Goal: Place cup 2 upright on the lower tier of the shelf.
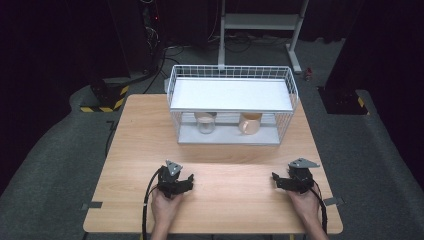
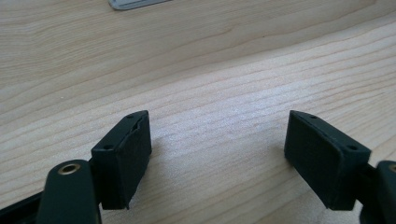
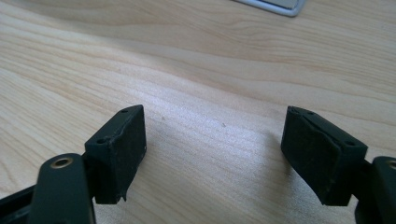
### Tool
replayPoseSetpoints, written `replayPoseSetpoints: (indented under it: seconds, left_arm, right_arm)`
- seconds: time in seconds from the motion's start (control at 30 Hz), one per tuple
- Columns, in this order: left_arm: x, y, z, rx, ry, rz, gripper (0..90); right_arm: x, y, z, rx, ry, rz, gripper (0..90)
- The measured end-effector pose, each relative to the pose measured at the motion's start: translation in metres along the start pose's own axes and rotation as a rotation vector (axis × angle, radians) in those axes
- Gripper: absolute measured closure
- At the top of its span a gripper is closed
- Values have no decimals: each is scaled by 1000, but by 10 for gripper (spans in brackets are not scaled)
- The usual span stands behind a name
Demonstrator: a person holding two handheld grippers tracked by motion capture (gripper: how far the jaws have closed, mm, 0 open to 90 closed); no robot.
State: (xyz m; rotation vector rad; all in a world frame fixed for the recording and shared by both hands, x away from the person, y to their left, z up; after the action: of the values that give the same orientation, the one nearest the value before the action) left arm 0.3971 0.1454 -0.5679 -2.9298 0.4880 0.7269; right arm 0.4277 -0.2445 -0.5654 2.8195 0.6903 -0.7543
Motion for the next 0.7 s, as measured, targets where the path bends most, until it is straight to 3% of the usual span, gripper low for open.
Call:
replayPoseSetpoints:
  seconds: [0.7]
  left_arm:
    - [0, 0, 0, -2, 0, -4, 231]
  right_arm:
    - [1, -1, 0, 12, -1, 18, 210]
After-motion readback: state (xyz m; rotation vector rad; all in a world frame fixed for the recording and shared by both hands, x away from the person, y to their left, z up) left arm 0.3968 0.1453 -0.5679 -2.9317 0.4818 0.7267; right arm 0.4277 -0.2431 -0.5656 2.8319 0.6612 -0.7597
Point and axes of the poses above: each handheld gripper's, and its own axes: x roughly forward along the jaws, z roughly out of its underside, y roughly to its right, the point moved 6 cm from there along x, roughly forward along the jaws, and after that the axes turned 14 degrees about y, right-handed, at the moved point
